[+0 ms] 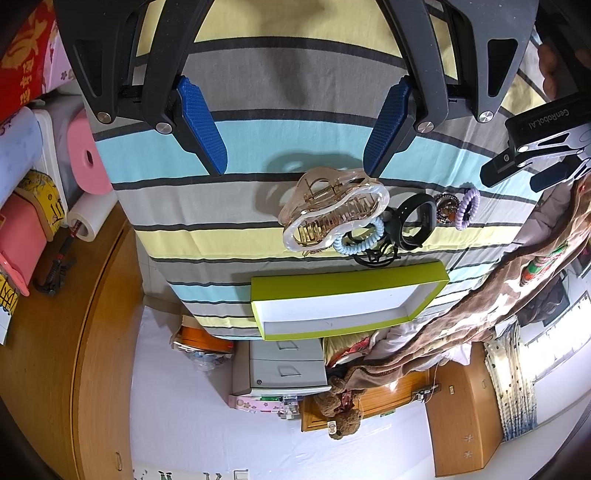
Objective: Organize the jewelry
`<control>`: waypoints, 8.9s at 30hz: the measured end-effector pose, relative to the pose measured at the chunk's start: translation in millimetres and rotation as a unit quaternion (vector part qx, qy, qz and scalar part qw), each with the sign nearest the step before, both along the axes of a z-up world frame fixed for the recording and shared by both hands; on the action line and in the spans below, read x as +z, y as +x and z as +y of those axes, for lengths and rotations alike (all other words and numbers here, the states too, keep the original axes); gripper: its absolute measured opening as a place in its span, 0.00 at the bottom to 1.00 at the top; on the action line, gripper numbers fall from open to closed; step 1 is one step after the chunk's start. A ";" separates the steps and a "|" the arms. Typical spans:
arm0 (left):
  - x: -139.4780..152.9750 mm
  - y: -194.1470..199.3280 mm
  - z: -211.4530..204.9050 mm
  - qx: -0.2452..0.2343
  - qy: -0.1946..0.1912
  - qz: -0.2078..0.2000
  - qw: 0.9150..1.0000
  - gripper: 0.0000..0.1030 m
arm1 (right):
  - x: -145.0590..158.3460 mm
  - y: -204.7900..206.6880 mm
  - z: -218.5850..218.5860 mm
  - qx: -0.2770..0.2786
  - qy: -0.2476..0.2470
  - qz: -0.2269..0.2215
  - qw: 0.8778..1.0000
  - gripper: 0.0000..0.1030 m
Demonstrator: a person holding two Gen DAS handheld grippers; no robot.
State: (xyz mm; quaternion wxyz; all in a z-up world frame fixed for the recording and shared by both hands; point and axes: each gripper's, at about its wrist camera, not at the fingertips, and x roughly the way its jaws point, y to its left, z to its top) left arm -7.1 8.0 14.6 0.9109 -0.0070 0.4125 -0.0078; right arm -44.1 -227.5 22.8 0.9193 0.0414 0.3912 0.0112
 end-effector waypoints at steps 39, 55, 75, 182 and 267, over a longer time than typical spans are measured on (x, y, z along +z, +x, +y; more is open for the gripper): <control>11.4 17.0 46.8 0.013 -0.047 -0.019 0.999 1.00 | -6.9 44.1 -6.7 -0.001 0.090 0.027 0.996 0.71; -4.7 26.5 51.3 0.018 -0.059 0.011 0.998 1.00 | -20.7 64.4 -0.3 -0.010 0.082 0.056 0.995 0.41; -13.4 45.0 54.5 0.007 -0.107 0.052 0.993 0.84 | -3.8 47.8 -17.3 -0.006 0.044 0.025 0.999 0.12; 76.5 135.0 -17.1 -0.116 -0.062 -0.026 0.991 0.11 | 63.1 126.2 -29.6 0.011 0.024 -0.032 0.999 0.12; 35.5 210.1 14.1 -0.073 -0.098 0.027 0.992 0.61 | 33.4 219.1 -22.4 0.042 -0.009 0.016 0.999 0.32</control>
